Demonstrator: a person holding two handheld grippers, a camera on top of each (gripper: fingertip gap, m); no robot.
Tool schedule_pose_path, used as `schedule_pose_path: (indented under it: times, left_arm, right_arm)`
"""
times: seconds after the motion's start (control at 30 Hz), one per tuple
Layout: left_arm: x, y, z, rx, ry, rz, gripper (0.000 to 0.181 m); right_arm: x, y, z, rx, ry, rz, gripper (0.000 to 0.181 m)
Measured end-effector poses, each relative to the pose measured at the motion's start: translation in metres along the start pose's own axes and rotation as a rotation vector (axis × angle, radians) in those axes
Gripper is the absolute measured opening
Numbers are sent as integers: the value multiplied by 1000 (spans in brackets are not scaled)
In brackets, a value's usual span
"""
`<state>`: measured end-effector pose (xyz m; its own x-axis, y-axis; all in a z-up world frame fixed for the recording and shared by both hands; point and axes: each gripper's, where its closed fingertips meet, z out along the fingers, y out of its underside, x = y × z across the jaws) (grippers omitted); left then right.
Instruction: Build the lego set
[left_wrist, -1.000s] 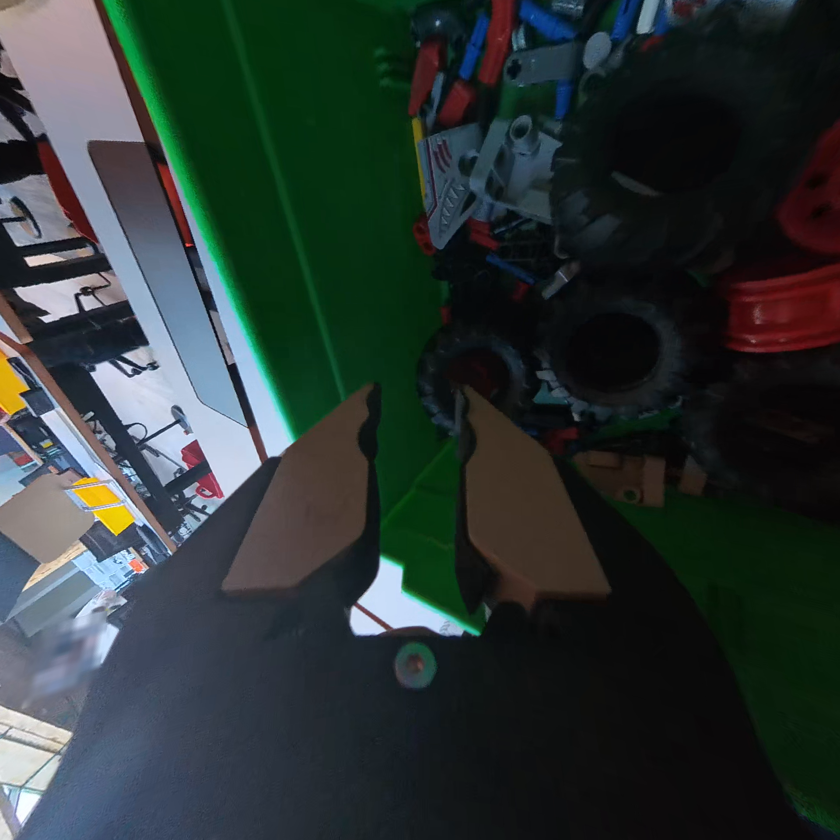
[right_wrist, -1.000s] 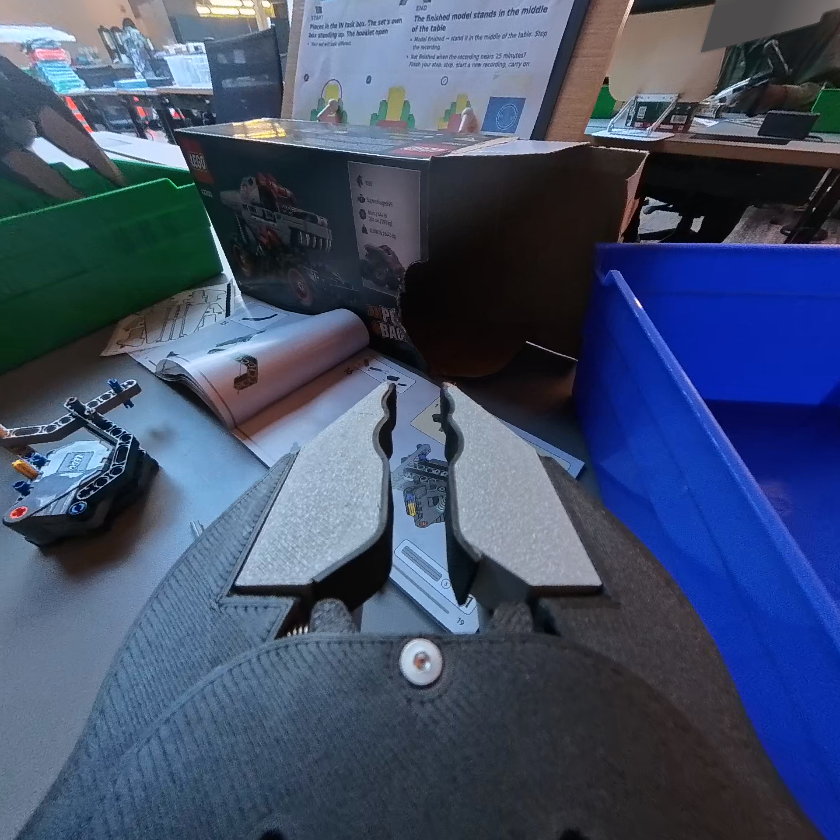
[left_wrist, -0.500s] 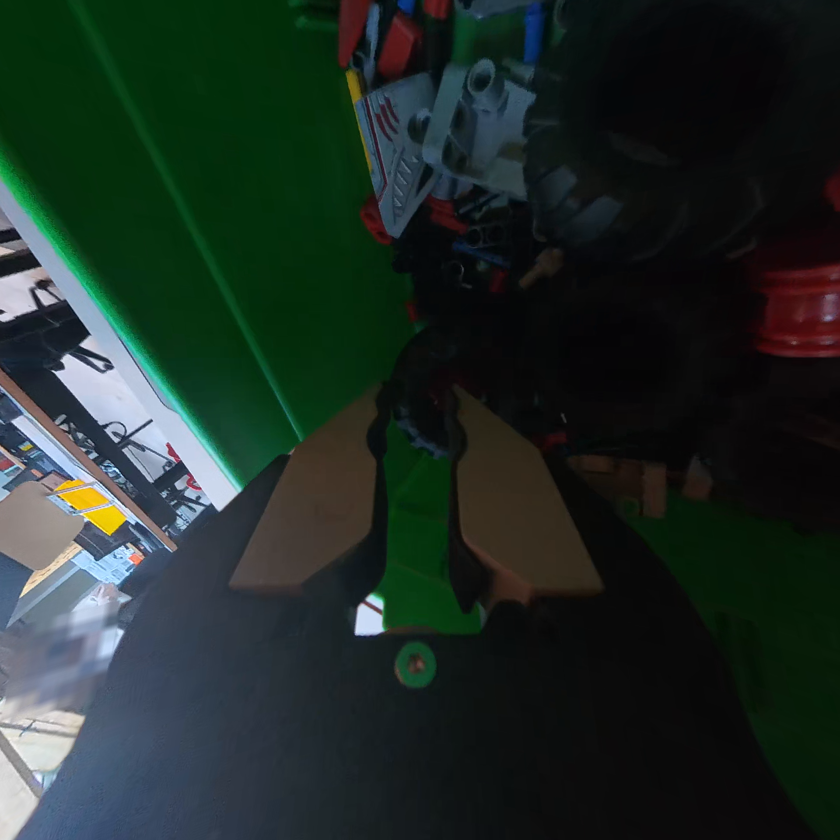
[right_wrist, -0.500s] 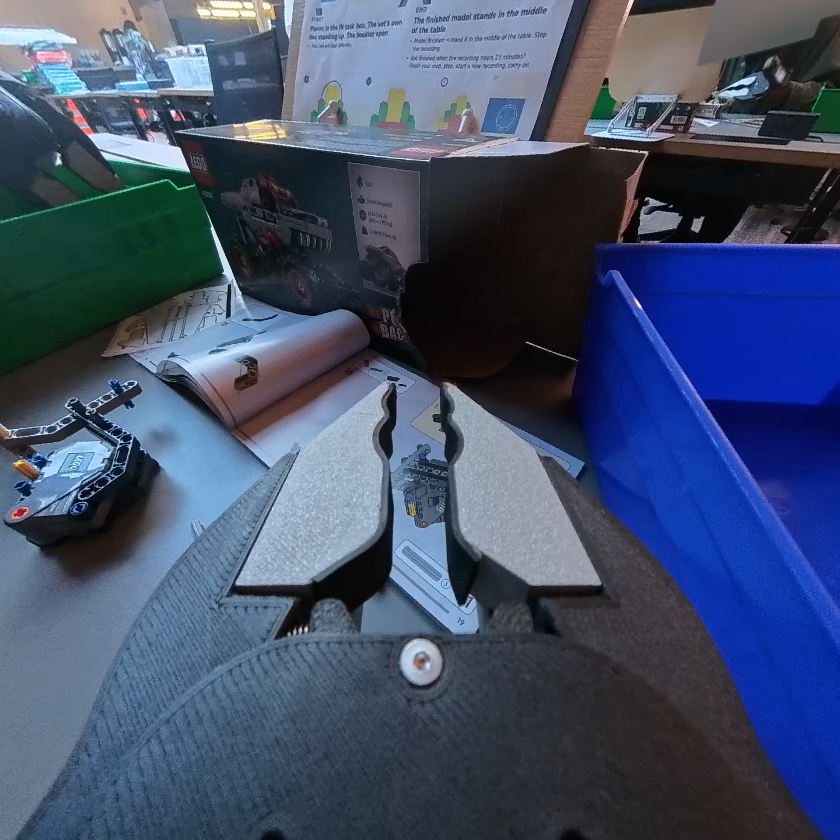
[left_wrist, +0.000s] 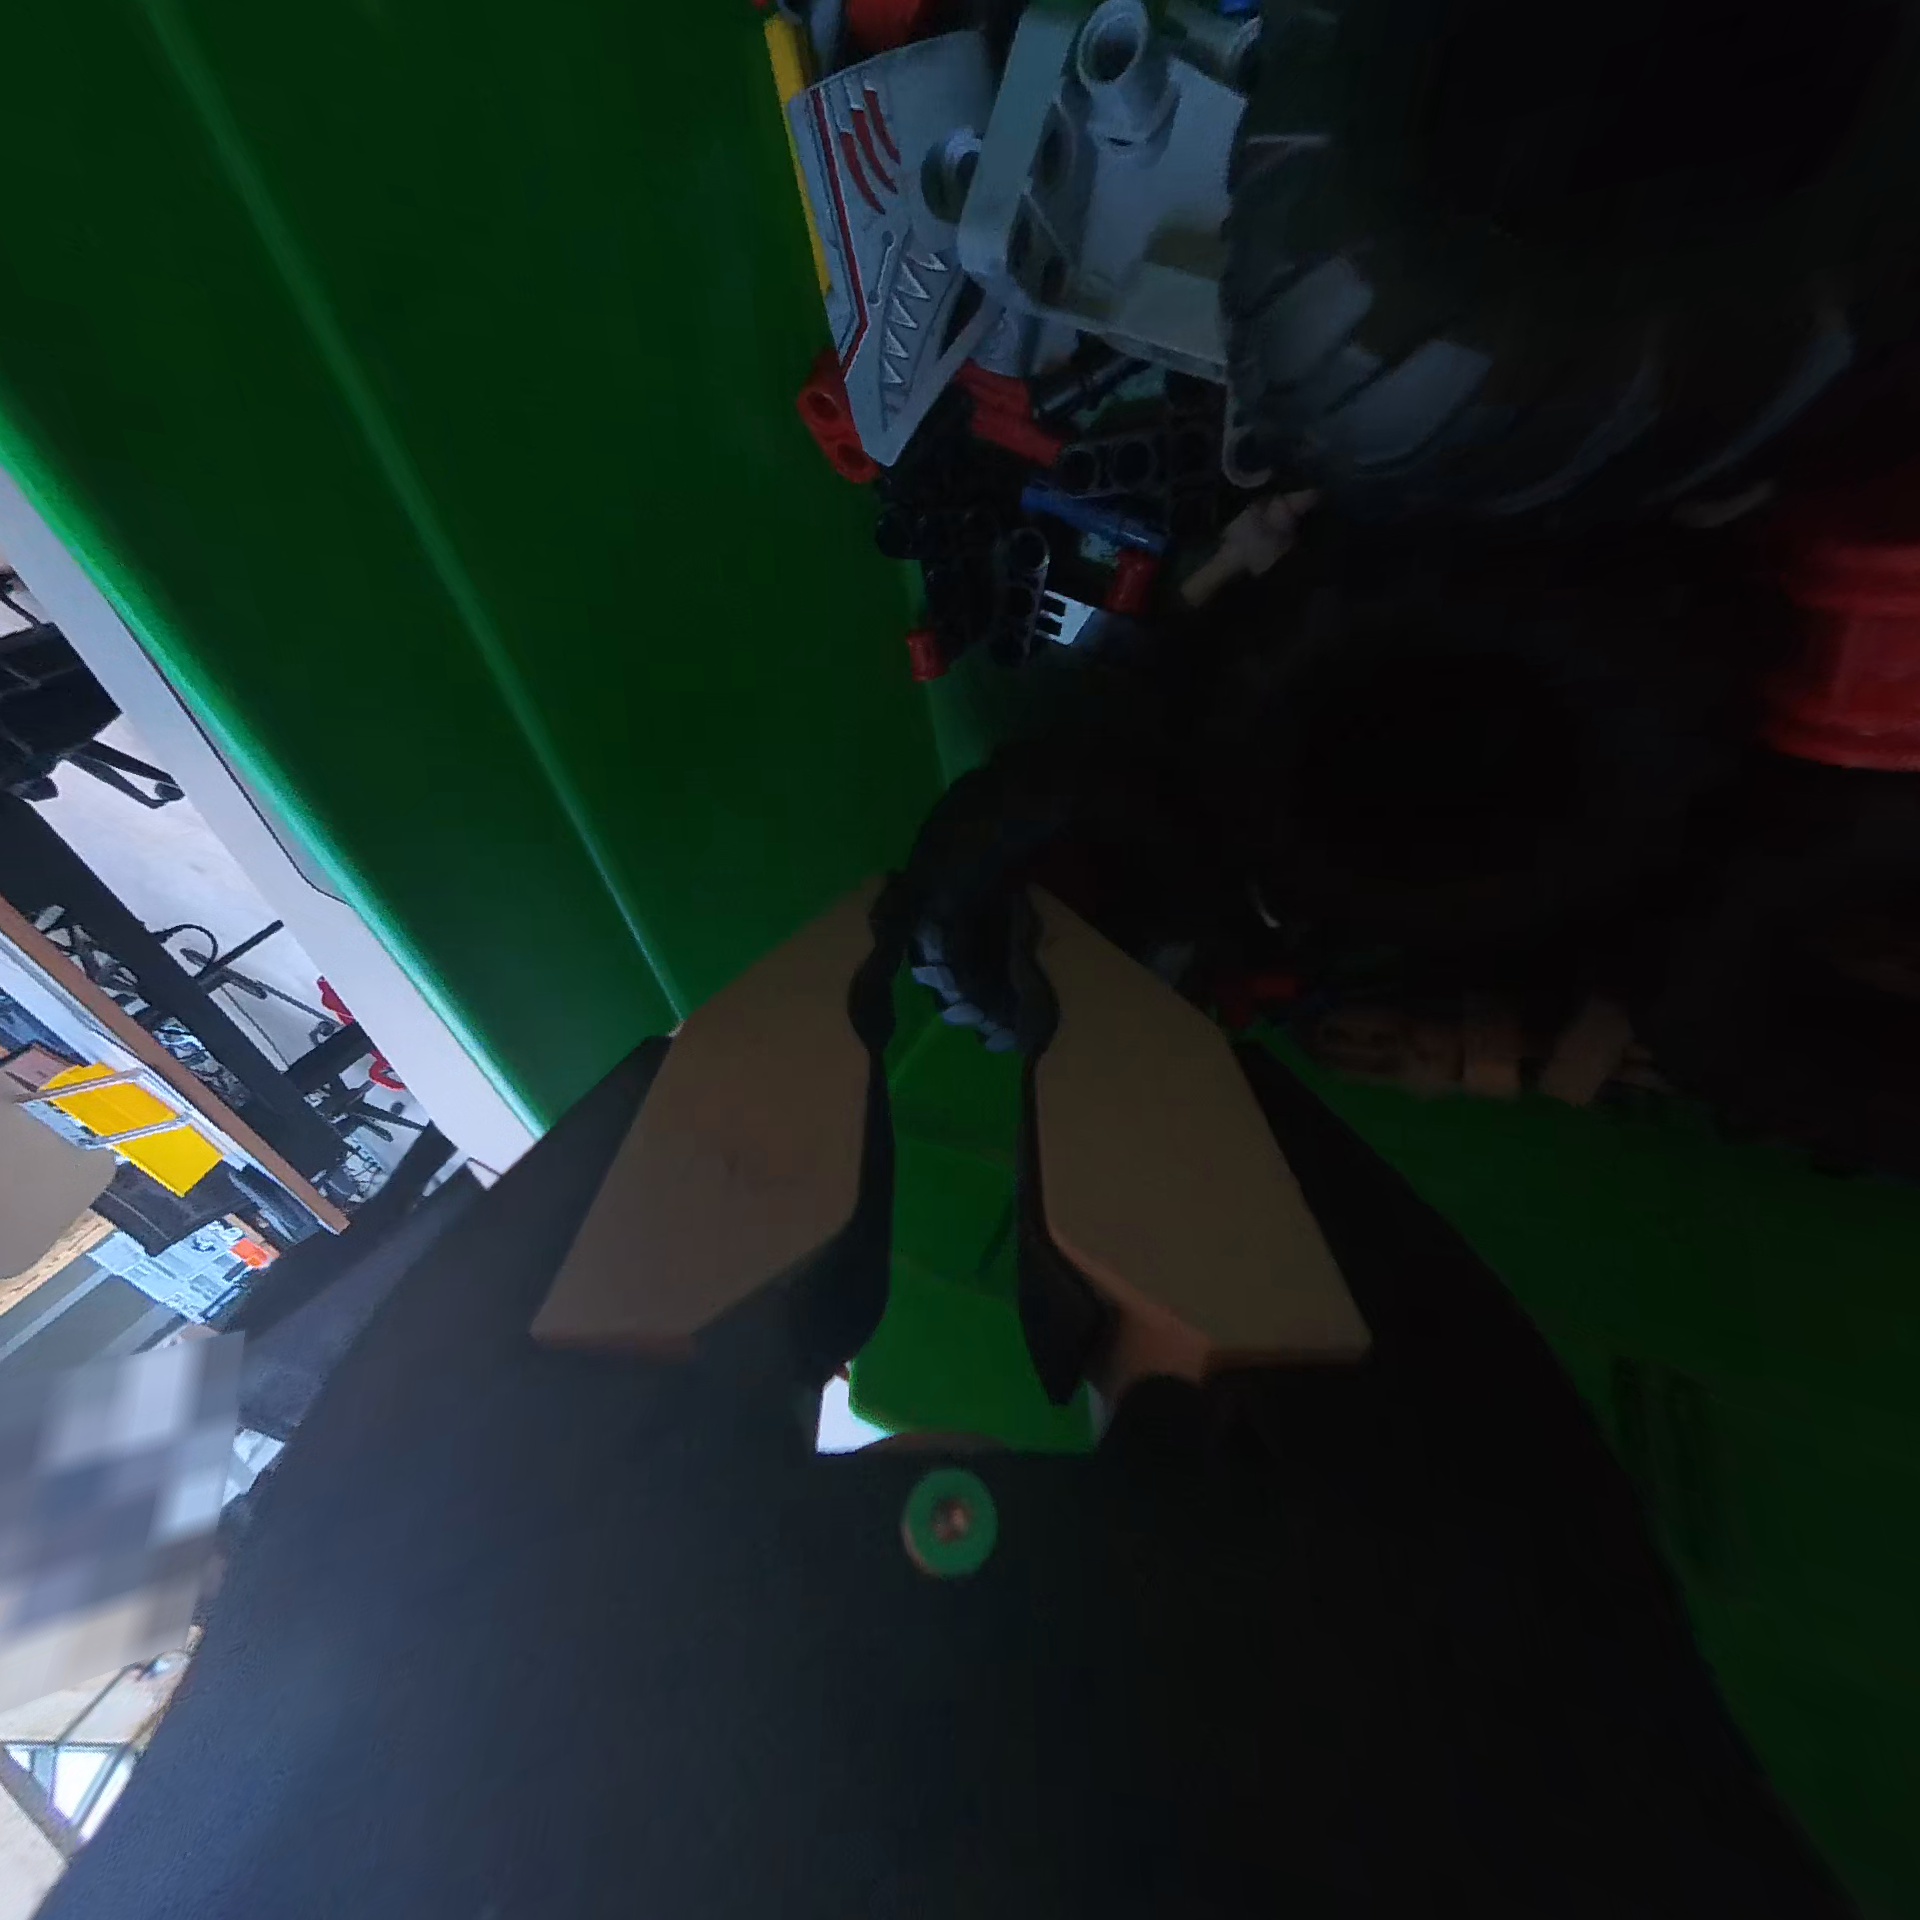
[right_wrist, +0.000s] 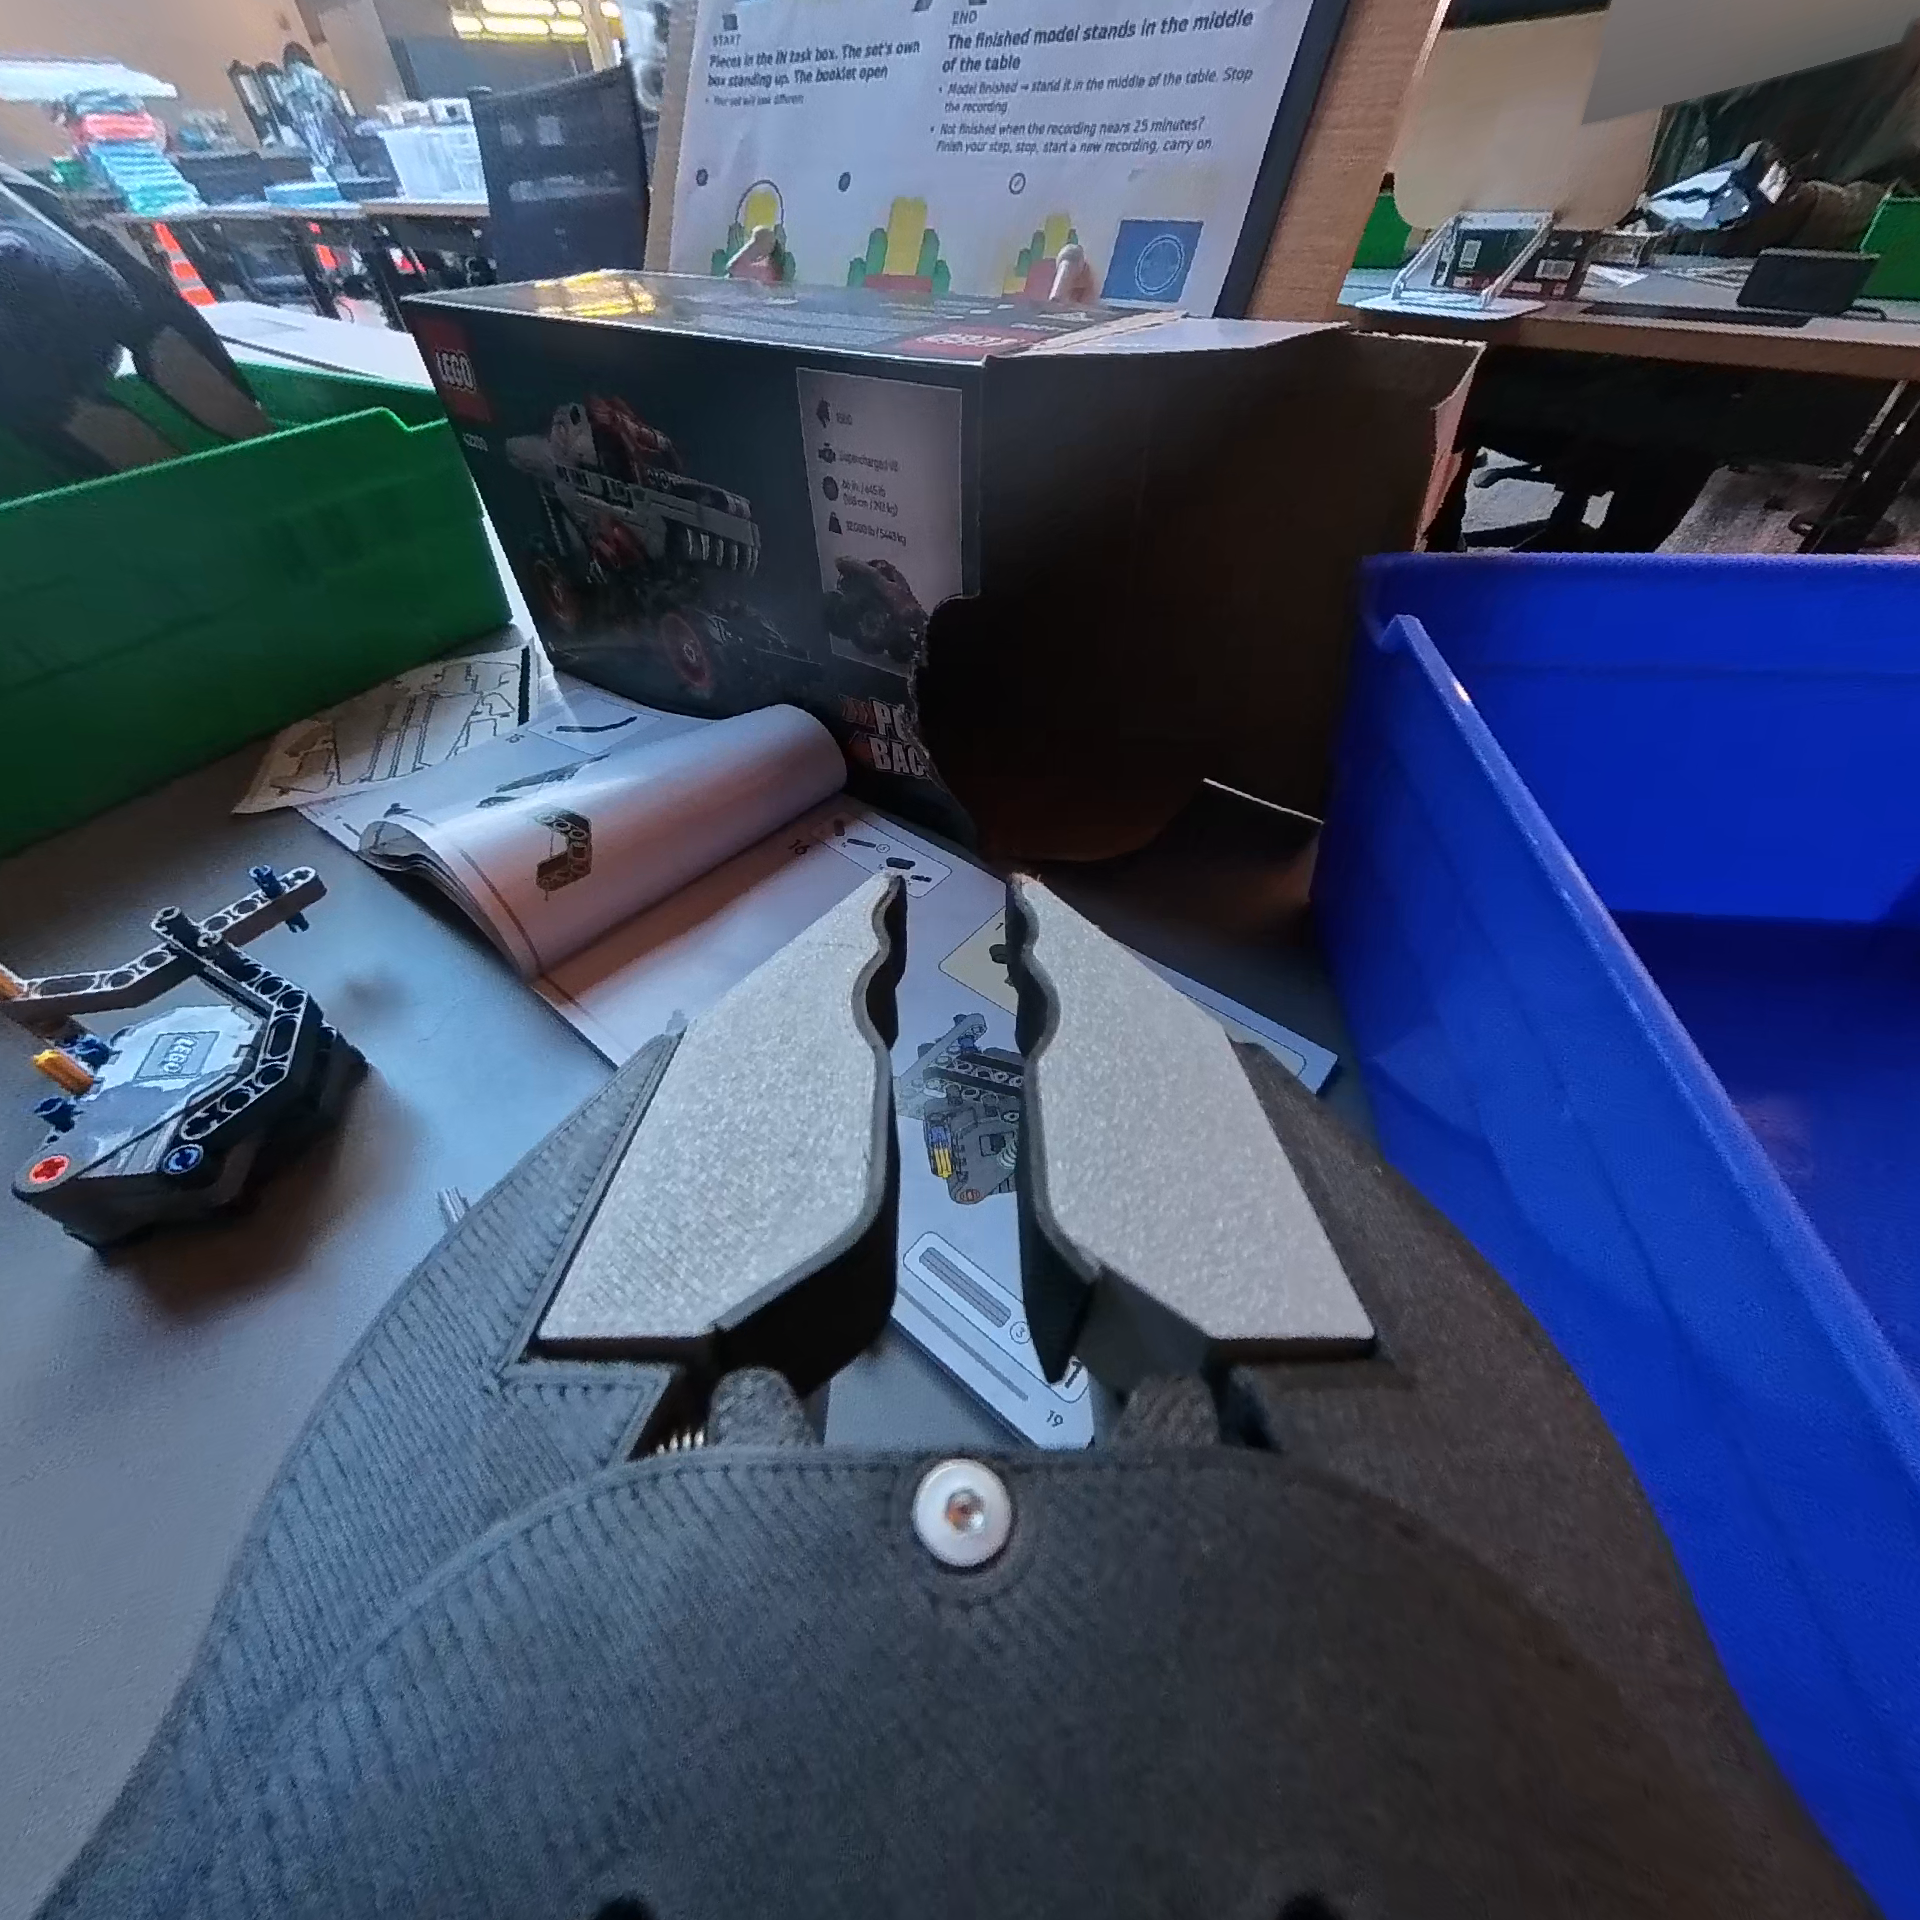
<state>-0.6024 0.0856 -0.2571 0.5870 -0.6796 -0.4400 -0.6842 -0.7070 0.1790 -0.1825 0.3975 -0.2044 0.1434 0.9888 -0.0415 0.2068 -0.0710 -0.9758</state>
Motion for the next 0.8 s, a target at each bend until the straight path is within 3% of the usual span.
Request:
schedule_pose_path:
  times: [0.8]
  left_arm:
    - [1, 0, 0, 1, 3, 4, 14]
  right_arm:
    - [0, 1, 1, -10, 3, -6, 13]
